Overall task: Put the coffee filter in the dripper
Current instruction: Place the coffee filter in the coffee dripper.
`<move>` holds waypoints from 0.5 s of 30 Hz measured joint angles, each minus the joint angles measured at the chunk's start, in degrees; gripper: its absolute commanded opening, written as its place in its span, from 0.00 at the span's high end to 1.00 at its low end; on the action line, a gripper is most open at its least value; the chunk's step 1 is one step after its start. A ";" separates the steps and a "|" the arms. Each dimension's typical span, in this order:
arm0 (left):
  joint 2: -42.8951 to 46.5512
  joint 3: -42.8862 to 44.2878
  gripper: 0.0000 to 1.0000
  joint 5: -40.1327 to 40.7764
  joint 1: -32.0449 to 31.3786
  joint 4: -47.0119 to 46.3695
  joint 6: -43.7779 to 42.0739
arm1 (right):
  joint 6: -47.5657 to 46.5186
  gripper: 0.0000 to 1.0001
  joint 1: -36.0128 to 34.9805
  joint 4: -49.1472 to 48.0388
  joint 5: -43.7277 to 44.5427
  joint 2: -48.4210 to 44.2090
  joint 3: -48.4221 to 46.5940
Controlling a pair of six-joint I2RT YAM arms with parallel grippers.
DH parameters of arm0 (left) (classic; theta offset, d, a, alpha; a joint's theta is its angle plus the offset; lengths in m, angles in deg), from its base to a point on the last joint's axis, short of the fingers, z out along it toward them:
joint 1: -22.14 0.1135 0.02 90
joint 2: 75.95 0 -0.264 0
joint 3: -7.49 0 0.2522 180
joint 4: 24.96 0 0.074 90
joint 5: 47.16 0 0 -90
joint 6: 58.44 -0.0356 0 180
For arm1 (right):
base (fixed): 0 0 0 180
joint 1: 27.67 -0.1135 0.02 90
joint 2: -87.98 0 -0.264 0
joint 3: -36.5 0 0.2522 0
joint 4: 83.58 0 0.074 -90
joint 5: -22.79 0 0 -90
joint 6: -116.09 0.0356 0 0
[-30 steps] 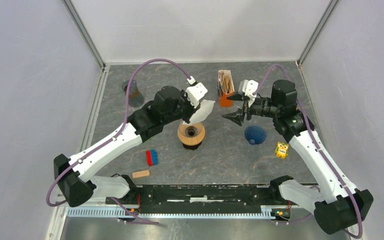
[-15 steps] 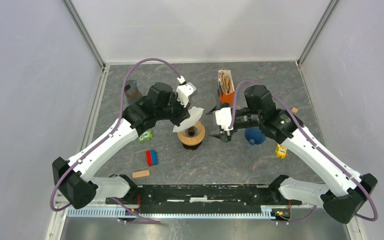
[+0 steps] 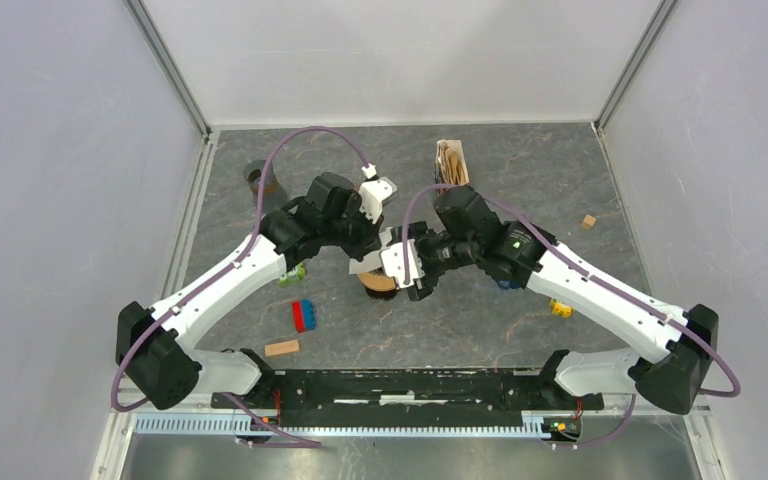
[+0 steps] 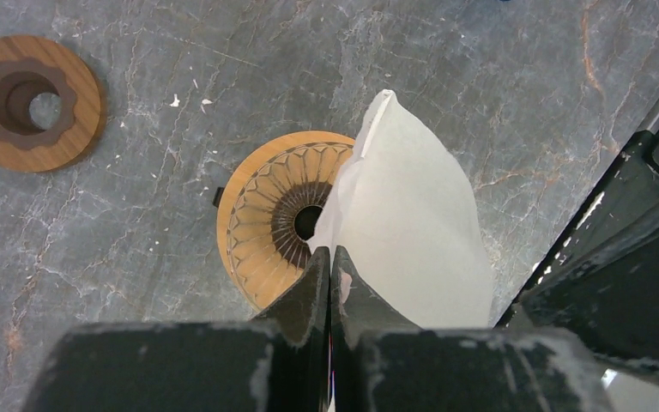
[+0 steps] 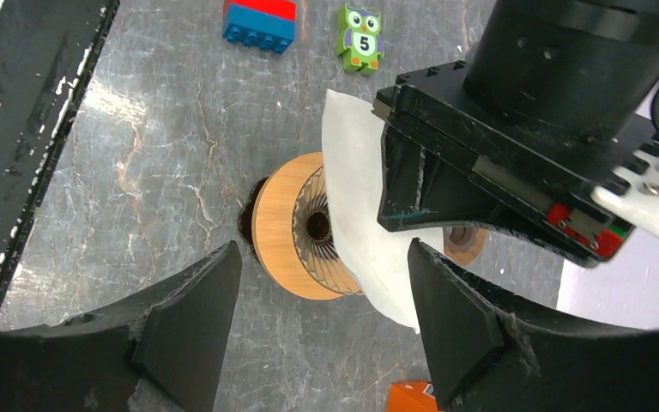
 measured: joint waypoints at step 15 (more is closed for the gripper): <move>-0.02 -1.33 0.98 -0.04 0.00 -2.32 0.02 | -2.82 0.28 -4.15 -1.81 9.40 7.26 1.22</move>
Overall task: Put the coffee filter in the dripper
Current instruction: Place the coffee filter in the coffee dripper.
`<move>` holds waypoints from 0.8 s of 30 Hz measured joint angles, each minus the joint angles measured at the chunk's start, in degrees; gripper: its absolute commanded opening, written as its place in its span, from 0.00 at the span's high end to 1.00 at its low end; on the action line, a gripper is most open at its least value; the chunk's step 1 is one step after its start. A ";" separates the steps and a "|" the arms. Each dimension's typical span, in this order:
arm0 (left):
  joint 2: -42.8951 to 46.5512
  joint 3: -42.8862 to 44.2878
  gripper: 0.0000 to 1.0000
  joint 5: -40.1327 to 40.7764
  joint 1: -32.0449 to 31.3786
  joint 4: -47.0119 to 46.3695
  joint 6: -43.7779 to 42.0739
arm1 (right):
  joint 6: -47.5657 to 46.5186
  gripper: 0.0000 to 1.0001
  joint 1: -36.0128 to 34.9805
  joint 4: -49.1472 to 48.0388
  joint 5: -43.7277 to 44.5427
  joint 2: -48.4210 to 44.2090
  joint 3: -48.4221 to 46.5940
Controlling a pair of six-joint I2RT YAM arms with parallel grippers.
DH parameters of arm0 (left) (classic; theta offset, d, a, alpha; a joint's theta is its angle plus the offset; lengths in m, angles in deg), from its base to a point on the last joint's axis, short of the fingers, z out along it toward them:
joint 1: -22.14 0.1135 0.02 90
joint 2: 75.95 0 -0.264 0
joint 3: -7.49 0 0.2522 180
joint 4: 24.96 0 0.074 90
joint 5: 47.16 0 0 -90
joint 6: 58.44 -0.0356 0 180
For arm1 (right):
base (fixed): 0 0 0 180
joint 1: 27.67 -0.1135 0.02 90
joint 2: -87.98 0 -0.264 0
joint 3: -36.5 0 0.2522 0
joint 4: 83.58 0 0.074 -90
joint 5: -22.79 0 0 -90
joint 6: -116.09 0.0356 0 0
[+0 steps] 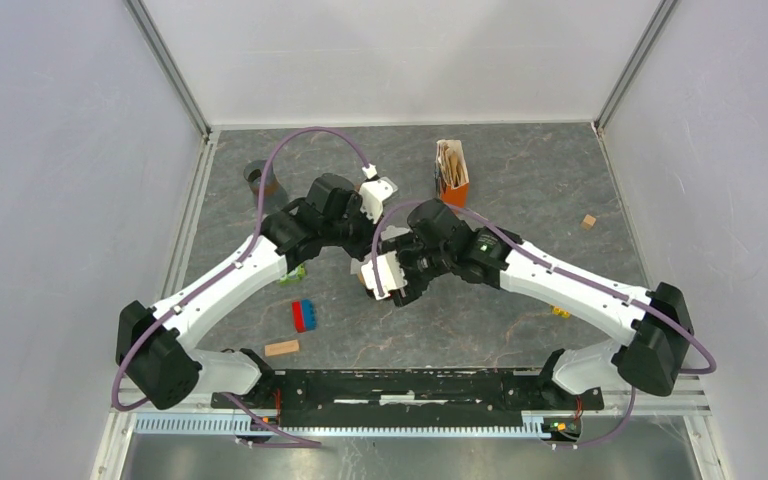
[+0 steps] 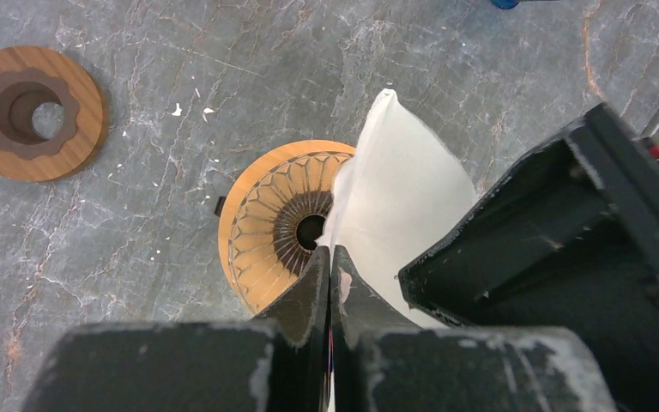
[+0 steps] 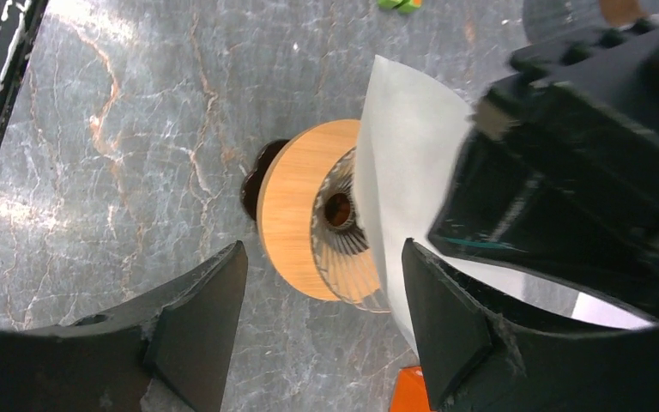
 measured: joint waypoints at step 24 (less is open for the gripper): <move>-1.75 -3.80 0.92 2.14 0.00 -4.26 -0.70 | -0.55 0.30 -0.09 -1.73 1.57 3.76 4.70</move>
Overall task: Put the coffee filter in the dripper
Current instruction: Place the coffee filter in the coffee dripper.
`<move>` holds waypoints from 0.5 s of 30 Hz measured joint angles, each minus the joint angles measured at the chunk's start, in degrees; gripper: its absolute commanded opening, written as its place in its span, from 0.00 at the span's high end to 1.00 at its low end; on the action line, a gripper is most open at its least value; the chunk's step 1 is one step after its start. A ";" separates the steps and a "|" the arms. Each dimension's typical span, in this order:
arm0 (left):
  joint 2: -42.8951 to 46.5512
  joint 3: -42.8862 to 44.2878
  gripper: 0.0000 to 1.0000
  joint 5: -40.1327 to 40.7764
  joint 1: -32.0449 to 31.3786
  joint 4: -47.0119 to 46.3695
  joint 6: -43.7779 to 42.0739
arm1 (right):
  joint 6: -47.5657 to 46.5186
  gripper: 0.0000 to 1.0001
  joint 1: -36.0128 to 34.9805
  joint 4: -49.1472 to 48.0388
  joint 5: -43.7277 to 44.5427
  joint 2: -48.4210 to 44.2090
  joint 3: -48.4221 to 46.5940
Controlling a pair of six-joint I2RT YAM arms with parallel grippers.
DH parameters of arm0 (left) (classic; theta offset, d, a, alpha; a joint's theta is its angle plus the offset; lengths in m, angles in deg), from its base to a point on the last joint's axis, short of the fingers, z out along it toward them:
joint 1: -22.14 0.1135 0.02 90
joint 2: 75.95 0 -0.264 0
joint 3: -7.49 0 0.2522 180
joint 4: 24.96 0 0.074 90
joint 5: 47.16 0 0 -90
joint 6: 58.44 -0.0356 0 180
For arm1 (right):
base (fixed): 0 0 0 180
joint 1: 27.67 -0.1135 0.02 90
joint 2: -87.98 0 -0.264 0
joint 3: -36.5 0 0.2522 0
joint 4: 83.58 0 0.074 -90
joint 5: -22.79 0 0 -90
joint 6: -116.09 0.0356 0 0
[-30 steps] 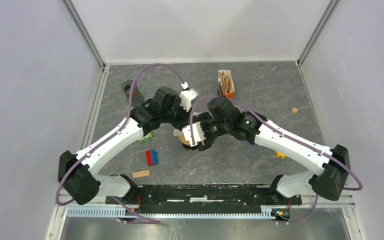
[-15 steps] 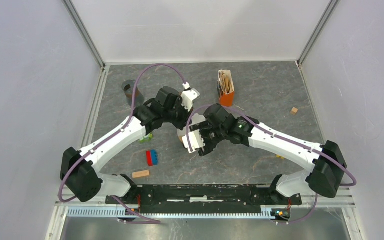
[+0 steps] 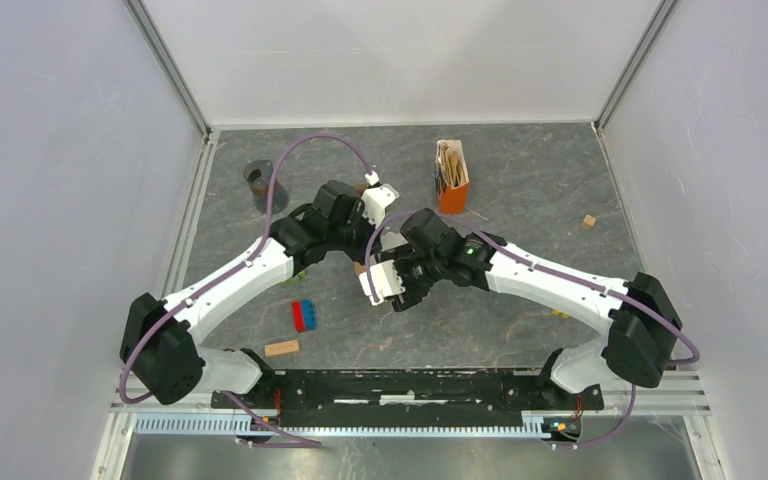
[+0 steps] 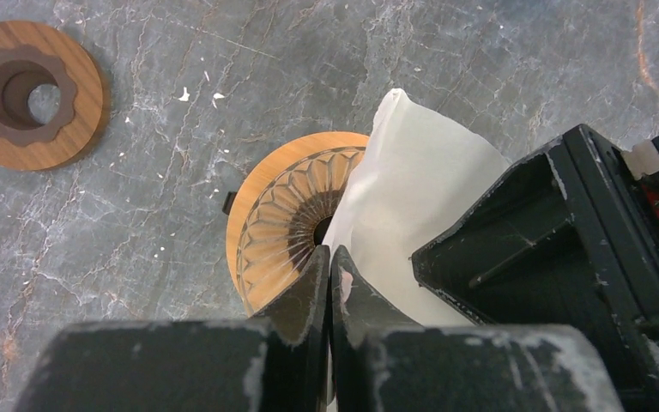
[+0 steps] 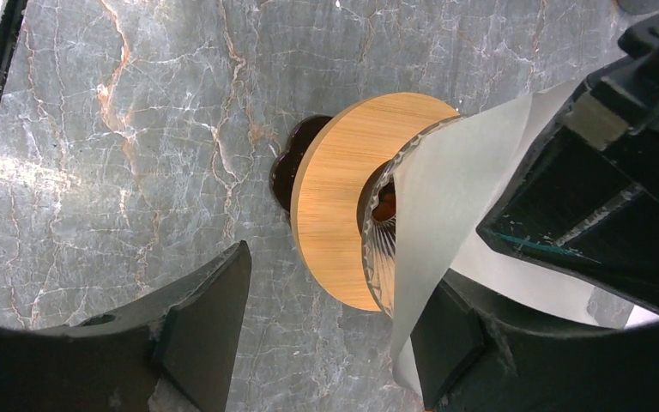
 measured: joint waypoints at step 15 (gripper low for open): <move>3.17 -2.25 0.62 1.51 0.00 -2.10 -2.51 | 0.02 0.31 -0.26 -0.26 0.57 1.11 0.00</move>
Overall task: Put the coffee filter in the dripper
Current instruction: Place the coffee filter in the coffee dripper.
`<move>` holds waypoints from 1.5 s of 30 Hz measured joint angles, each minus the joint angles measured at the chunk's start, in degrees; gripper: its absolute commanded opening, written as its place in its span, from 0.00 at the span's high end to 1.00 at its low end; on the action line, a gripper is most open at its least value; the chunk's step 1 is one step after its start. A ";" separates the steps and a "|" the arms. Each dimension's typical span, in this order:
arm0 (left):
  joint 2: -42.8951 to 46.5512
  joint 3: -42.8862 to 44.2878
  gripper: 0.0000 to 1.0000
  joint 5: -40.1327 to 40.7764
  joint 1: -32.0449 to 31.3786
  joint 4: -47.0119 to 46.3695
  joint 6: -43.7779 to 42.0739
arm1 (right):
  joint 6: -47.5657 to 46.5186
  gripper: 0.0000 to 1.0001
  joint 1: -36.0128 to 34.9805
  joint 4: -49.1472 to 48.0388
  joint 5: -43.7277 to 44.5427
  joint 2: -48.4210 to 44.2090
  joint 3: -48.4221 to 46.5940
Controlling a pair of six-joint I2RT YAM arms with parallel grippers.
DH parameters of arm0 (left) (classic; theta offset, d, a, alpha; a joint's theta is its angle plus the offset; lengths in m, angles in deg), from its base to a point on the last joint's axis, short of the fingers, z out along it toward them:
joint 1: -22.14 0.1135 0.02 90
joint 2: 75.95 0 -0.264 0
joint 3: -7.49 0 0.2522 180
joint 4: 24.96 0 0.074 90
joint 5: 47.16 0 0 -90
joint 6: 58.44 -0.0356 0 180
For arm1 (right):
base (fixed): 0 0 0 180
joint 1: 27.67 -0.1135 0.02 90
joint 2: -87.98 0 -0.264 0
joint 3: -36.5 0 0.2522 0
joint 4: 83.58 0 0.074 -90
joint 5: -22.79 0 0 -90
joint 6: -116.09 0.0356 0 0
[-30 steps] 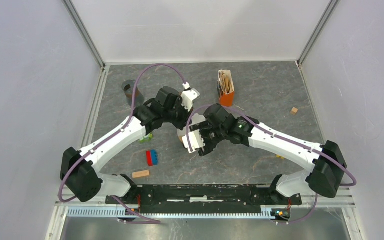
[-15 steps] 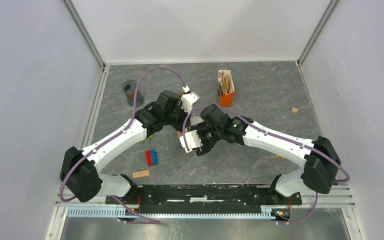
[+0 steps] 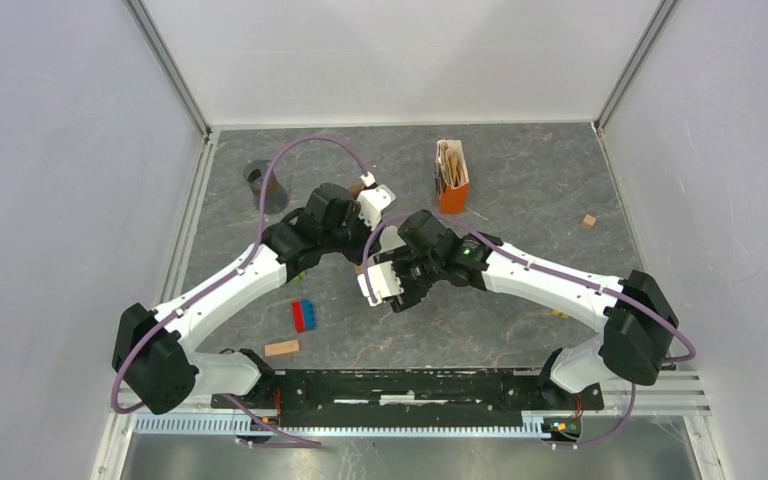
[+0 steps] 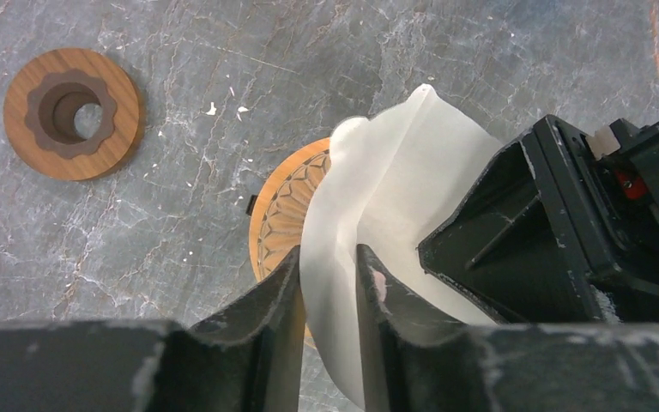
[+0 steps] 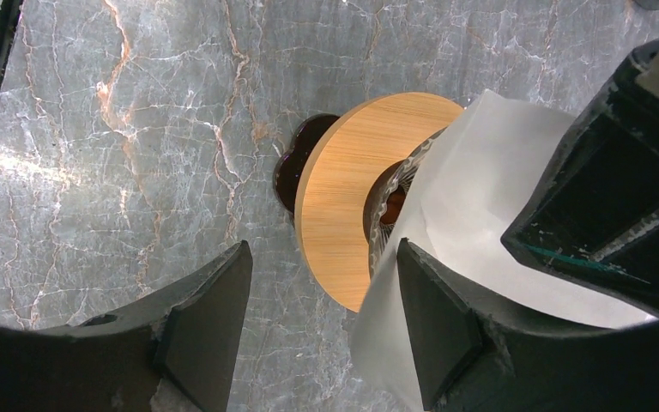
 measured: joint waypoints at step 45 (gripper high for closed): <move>-6.56 1.20 0.28 3.80 2.73 1.20 -1.81 | 0.15 0.31 -0.02 0.72 0.20 4.07 -1.46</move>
